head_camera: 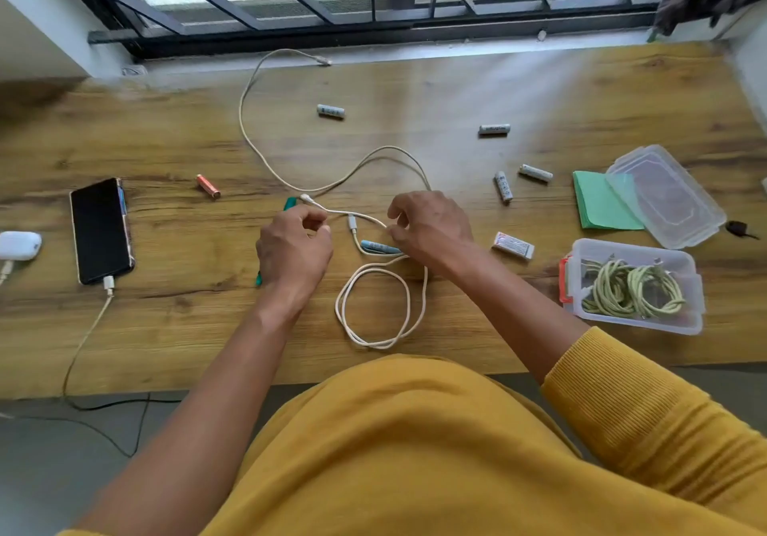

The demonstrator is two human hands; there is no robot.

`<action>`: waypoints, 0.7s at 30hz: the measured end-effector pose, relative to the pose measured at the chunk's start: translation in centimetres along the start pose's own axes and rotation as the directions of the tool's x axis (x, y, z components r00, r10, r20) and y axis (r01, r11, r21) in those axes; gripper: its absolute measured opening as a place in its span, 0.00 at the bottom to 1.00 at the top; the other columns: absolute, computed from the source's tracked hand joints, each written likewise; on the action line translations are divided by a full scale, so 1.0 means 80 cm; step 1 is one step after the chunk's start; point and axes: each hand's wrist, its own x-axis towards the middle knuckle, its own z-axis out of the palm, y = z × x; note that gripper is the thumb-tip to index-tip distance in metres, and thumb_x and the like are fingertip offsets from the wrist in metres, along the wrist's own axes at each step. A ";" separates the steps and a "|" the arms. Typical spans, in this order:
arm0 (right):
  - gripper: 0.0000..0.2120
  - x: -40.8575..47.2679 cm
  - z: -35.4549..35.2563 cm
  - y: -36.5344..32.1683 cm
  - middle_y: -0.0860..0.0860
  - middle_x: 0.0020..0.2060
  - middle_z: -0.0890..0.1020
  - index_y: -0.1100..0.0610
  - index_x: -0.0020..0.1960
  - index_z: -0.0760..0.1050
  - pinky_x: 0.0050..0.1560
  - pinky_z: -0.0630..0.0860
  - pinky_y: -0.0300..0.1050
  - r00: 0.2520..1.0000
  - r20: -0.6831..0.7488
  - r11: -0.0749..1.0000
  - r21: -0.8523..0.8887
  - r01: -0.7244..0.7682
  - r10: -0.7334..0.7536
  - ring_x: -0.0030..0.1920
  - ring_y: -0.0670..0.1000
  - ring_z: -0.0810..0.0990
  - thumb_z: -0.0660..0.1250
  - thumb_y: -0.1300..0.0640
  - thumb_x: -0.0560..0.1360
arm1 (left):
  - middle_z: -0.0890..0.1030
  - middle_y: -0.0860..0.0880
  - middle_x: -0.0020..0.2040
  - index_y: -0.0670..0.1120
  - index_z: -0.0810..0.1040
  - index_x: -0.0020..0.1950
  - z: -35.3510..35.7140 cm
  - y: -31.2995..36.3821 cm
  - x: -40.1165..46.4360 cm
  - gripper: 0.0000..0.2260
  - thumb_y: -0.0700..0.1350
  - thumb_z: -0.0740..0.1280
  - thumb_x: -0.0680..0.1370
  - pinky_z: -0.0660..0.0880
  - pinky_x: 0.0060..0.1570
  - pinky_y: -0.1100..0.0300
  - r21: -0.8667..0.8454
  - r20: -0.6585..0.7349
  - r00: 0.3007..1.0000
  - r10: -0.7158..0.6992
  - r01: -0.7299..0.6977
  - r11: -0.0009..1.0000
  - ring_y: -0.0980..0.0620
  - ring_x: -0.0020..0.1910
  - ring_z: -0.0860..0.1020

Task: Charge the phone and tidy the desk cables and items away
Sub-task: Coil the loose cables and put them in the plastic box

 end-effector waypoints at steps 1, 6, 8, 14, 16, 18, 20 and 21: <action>0.12 0.004 0.004 -0.005 0.47 0.57 0.85 0.44 0.60 0.82 0.56 0.77 0.49 1.000 0.002 1.000 -0.008 -0.002 0.002 0.60 0.54 0.81 0.70 0.47 0.78 | 0.88 0.51 0.51 0.50 0.88 0.56 -0.003 -0.002 0.003 0.08 0.46 0.73 0.79 0.79 0.59 0.53 -0.004 -0.001 1.000 -0.004 0.004 1.000 0.48 0.51 0.85; 0.08 0.017 0.016 -0.025 0.50 0.53 0.84 0.47 0.55 0.82 0.48 0.75 0.48 1.000 -0.005 0.995 -0.102 0.021 -0.022 0.56 0.57 0.82 0.71 0.52 0.77 | 0.88 0.51 0.47 0.50 0.88 0.54 -0.010 -0.010 0.014 0.07 0.46 0.71 0.80 0.80 0.56 0.54 -0.020 0.004 1.000 -0.009 0.009 1.000 0.48 0.49 0.85; 0.08 0.019 0.016 -0.029 0.51 0.53 0.84 0.49 0.54 0.83 0.47 0.74 0.47 1.000 -0.011 0.993 -0.116 0.018 -0.020 0.55 0.57 0.82 0.70 0.54 0.76 | 0.88 0.51 0.44 0.50 0.89 0.52 -0.008 -0.016 0.020 0.07 0.48 0.71 0.80 0.82 0.55 0.52 -0.034 0.025 0.999 -0.028 0.029 0.999 0.47 0.46 0.86; 0.06 0.016 0.003 -0.032 0.49 0.48 0.85 0.49 0.49 0.84 0.45 0.76 0.47 0.996 -0.072 0.999 0.009 -0.045 0.045 0.50 0.55 0.82 0.68 0.54 0.76 | 0.86 0.52 0.34 0.48 0.86 0.39 -0.002 -0.021 0.033 0.19 0.59 0.69 0.81 0.86 0.43 0.46 -0.204 0.094 0.987 -0.129 0.146 0.968 0.49 0.35 0.86; 0.05 0.013 -0.004 -0.032 0.46 0.45 0.85 0.49 0.47 0.83 0.45 0.78 0.47 0.992 -0.097 0.992 0.103 -0.073 0.083 0.48 0.53 0.83 0.69 0.54 0.75 | 0.87 0.50 0.36 0.47 0.87 0.41 -0.001 -0.013 0.036 0.18 0.58 0.70 0.82 0.87 0.42 0.46 -0.356 0.130 0.975 -0.181 0.217 0.909 0.51 0.35 0.87; 0.03 0.008 -0.013 -0.033 0.44 0.42 0.84 0.48 0.46 0.84 0.46 0.81 0.48 0.988 -0.110 0.978 0.192 -0.085 0.108 0.47 0.50 0.83 0.70 0.53 0.74 | 0.88 0.48 0.41 0.46 0.87 0.47 -0.002 -0.004 0.037 0.15 0.56 0.71 0.82 0.86 0.43 0.48 -0.507 0.174 0.969 -0.176 0.241 0.827 0.51 0.39 0.87; 0.02 0.002 -0.019 -0.034 0.43 0.39 0.84 0.48 0.43 0.83 0.45 0.82 0.49 0.987 -0.120 0.963 0.260 -0.069 0.103 0.44 0.48 0.83 0.72 0.52 0.73 | 0.89 0.46 0.45 0.45 0.87 0.51 -0.006 0.010 0.036 0.12 0.52 0.69 0.84 0.85 0.44 0.49 -0.633 0.195 0.973 -0.121 0.219 0.743 0.49 0.44 0.87; 0.02 -0.002 -0.022 -0.034 0.43 0.38 0.84 0.48 0.42 0.83 0.45 0.82 0.49 0.987 -0.121 0.955 0.290 -0.063 0.102 0.43 0.47 0.83 0.72 0.52 0.72 | 0.89 0.44 0.47 0.44 0.87 0.53 -0.009 0.017 0.034 0.11 0.49 0.68 0.85 0.84 0.46 0.49 -0.681 0.200 0.976 -0.088 0.203 0.703 0.47 0.46 0.87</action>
